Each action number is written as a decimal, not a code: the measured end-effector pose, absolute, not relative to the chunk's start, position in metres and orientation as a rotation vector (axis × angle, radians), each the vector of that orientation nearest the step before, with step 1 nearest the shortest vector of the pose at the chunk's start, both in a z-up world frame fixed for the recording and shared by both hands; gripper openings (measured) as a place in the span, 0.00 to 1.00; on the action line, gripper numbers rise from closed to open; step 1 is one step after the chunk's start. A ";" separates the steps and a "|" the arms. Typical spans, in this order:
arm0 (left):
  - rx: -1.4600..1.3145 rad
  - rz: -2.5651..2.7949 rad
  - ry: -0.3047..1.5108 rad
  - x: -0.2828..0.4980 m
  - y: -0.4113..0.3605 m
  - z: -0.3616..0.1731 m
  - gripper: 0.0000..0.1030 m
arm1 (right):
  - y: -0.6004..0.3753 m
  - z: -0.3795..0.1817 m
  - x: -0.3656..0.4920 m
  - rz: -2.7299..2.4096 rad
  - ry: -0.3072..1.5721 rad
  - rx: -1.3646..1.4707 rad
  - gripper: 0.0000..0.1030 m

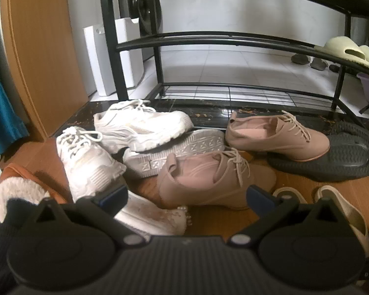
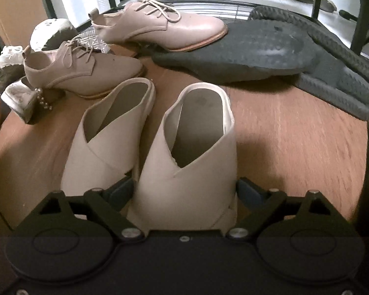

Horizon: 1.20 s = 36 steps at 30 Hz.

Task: Organize scattered shoes
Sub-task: 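Push the two mules together side by side with the right gripper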

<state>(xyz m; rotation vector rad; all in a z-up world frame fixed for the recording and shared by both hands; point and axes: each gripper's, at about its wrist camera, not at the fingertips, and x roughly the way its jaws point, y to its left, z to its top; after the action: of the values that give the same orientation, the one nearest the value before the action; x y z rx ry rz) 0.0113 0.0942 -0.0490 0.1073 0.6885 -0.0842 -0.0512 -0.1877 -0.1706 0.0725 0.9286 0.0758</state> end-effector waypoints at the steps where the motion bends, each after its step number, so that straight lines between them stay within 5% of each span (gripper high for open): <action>1: 0.106 -0.084 0.691 0.012 0.094 -0.050 1.00 | -0.185 -0.171 -0.051 0.091 0.927 0.068 0.88; 31: 0.109 -0.081 0.691 0.011 0.097 -0.052 1.00 | -0.185 -0.181 -0.015 -0.201 0.822 0.381 0.83; 36: 0.117 -0.087 0.685 0.009 0.095 -0.050 1.00 | -0.190 -0.174 -0.016 -0.179 0.841 0.390 0.92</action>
<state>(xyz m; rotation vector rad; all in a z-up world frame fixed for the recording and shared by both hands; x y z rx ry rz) 0.0087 0.0954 -0.0505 0.1167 0.6848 -0.0869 -0.0161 -0.1902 -0.1743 0.3898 0.8415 -0.1786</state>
